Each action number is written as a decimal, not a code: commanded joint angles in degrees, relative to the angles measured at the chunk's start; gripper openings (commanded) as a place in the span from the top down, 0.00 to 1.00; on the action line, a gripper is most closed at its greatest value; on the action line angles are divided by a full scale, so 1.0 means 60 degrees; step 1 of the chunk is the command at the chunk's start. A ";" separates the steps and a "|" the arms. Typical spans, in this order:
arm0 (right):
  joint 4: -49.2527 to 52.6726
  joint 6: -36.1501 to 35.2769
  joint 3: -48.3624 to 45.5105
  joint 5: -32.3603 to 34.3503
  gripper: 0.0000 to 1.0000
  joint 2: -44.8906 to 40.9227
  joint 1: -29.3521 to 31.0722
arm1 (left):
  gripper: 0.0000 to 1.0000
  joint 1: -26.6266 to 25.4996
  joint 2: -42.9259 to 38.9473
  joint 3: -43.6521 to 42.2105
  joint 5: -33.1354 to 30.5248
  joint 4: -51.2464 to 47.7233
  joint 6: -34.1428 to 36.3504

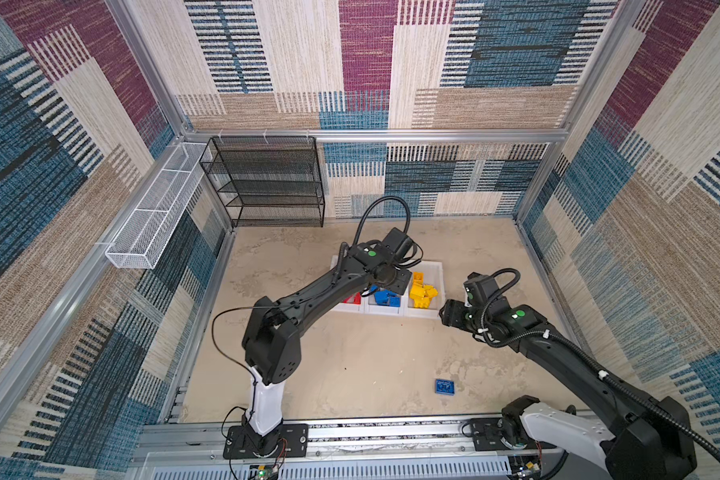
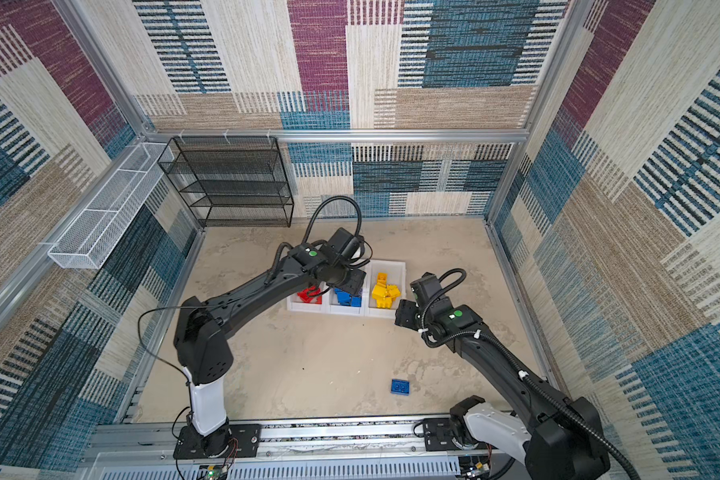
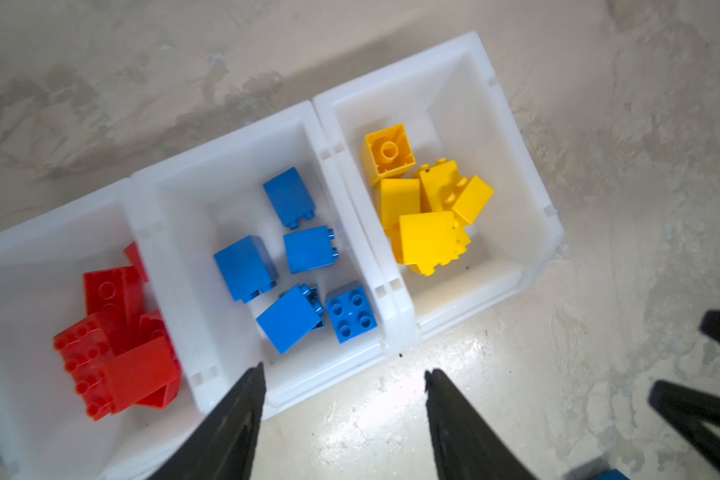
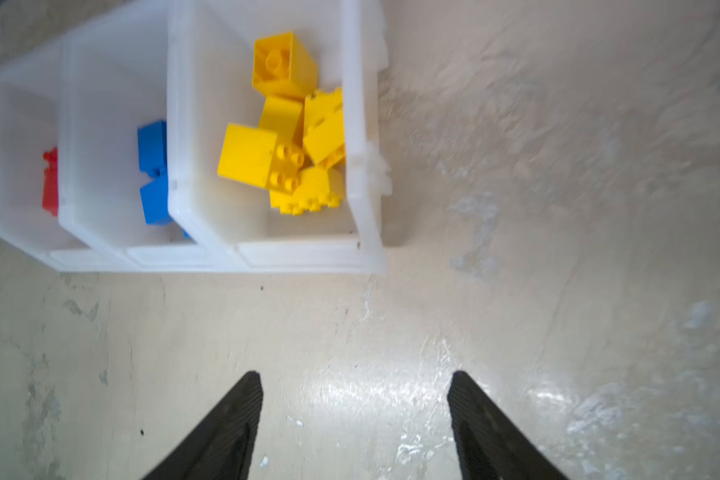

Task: Sort the legos into containers by color
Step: 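Grasp the last blue brick with the right gripper while the left withdraws, then carry the blue brick into the middle compartment and open the right gripper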

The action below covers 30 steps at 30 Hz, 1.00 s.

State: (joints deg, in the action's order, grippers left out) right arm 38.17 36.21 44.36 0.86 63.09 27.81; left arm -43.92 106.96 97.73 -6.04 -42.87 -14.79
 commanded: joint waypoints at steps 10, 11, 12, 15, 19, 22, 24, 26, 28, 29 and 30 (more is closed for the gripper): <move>0.1383 0.2415 -0.1368 -0.0278 0.27 -0.0319 0.2520 | 0.35 0.1240 -0.5110 -0.5455 -0.0677 0.1842 -0.1158; 0.1431 0.2534 -0.1387 -0.0268 0.27 -0.0258 0.2692 | 0.35 0.1283 -0.5430 -0.5733 -0.0705 0.1848 -0.1215; 0.1486 0.2640 -0.1396 -0.0261 0.27 -0.0185 0.2838 | 0.35 0.1343 -0.5786 -0.5973 -0.0761 0.1843 -0.1276; 0.1690 0.2806 -0.1387 -0.0281 0.28 -0.0143 0.3065 | 0.35 0.1418 -0.6641 -0.6742 -0.0874 0.1872 -0.1480; 0.1890 0.2884 -0.1446 -0.0400 0.28 0.0072 0.3373 | 0.34 0.1447 -0.7417 -0.7504 -0.0935 0.2027 -0.1884; 0.1951 0.3026 -0.1457 -0.0405 0.28 0.0315 0.3643 | 0.34 0.1467 -0.7684 -0.7811 -0.0912 0.2085 -0.2050; 0.1950 0.3207 -0.1515 -0.0410 0.30 0.0430 0.3849 | 0.34 0.1461 -0.7748 -0.7897 -0.0919 0.2073 -0.2111; 0.2040 0.3414 -0.1574 -0.0362 0.31 0.0508 0.4029 | 0.34 0.1465 -0.7761 -0.7916 -0.0908 0.2042 -0.2119; 0.2046 0.3557 -0.1628 -0.0312 0.33 0.0587 0.4158 | 0.34 0.1463 -0.7786 -0.7921 -0.0904 0.2018 -0.2099; 0.2004 0.3616 -0.1649 -0.0306 0.34 0.0632 0.4202 | 0.34 0.1462 -0.7785 -0.7924 -0.0910 0.2004 -0.2091; 0.1948 0.3659 -0.1665 -0.0327 0.36 0.0676 0.4260 | 0.34 0.1468 -0.7792 -0.7937 -0.0923 0.1993 -0.2070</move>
State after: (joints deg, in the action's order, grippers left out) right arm 49.71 55.66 34.70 -1.13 66.70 52.73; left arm -35.24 60.49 50.39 -10.52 -31.90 -26.17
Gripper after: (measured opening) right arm 0.651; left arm 0.657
